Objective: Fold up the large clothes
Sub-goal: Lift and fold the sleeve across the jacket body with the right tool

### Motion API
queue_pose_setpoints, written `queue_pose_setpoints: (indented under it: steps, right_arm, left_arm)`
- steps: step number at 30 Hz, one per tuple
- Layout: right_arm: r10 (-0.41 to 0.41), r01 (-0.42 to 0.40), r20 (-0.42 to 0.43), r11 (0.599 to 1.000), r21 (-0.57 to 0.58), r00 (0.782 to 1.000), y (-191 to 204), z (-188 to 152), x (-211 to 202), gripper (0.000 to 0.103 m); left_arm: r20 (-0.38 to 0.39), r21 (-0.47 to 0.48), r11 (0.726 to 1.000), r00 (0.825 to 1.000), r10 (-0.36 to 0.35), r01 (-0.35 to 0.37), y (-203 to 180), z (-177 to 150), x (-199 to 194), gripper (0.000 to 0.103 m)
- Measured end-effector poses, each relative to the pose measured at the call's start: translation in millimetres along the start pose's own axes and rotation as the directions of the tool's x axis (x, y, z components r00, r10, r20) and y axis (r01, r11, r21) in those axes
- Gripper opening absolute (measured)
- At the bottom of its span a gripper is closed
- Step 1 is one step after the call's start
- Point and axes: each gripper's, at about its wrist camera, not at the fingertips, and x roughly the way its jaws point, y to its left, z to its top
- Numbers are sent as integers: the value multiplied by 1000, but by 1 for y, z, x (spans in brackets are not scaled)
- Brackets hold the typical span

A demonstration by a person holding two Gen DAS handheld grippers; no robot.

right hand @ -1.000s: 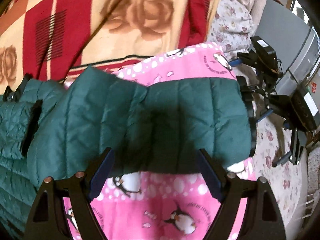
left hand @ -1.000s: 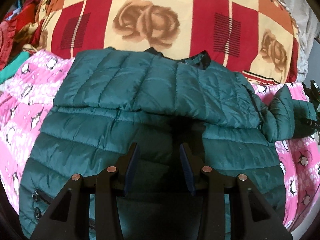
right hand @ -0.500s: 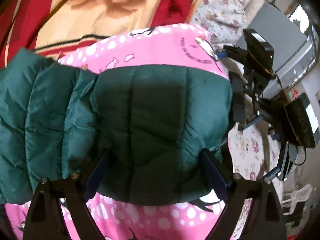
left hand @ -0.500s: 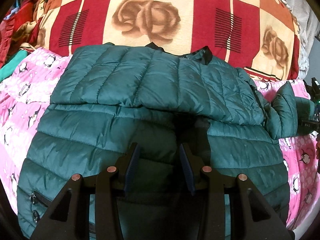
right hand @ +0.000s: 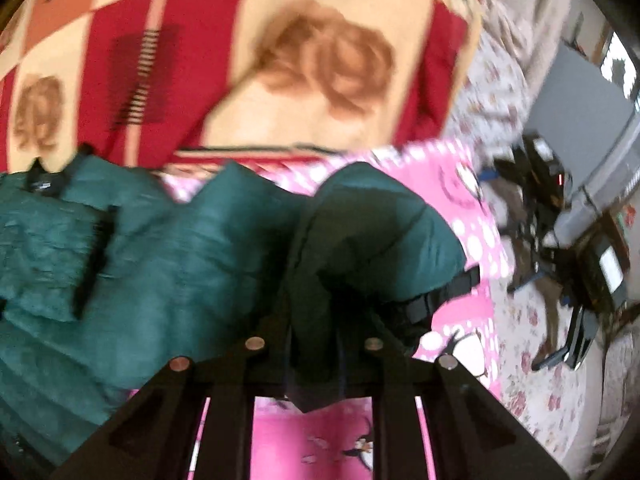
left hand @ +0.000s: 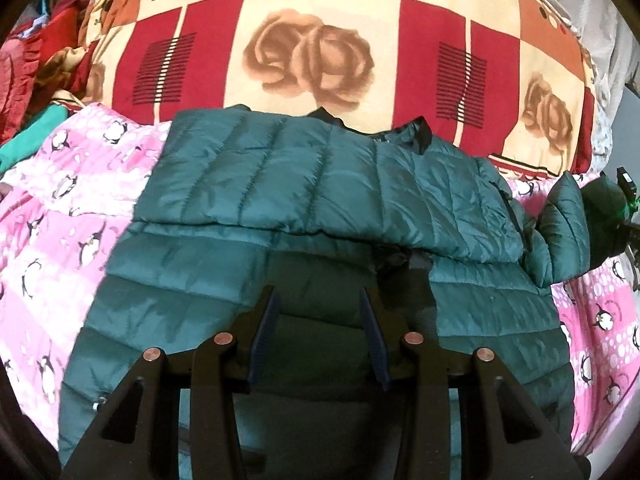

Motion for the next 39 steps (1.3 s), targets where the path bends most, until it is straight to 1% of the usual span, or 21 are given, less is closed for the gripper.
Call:
queue_pose_setpoints:
  steps: [3,7,13,18,23,28,35,39]
  right_arm:
    - [16,-14,38,999,-49,999,27,9,-20,15]
    - [68,-59,83,993,-98,994,65,17,-46,15]
    - [162,-140,119,974,-177,980,119,27,-73,14]
    - [221,-187,132,954,-235,966,161,34,-85,14]
    - [282,-239,119,928,-286,952,201,36,-86,14]
    - [320,-275,94,904,-327,943,234,36,-83,14]
    - [365,-335,30,882,-333,931,272,31,-55,14]
    - [395,-374,-3,868,-326,919,290,27,-41,14]
  left_arm:
    - [10,-10,1000,1000,-2,2,8,0,-6,18]
    - [20,-24,1000,1000,0,0,22,1,-13,18]
    - [41,-61,998,999,12,-10,45,5,-23,18]
    - [49,-82,997,999,20,-16,58,5,-27,18]
    - [47,-94,995,999,26,-21,67,5,-27,18]
    - [50,-113,993,998,29,-23,76,7,-26,18]
    - [40,-128,991,999,33,-27,84,7,-20,18]
    - [29,-132,991,999,35,-31,85,7,-15,18]
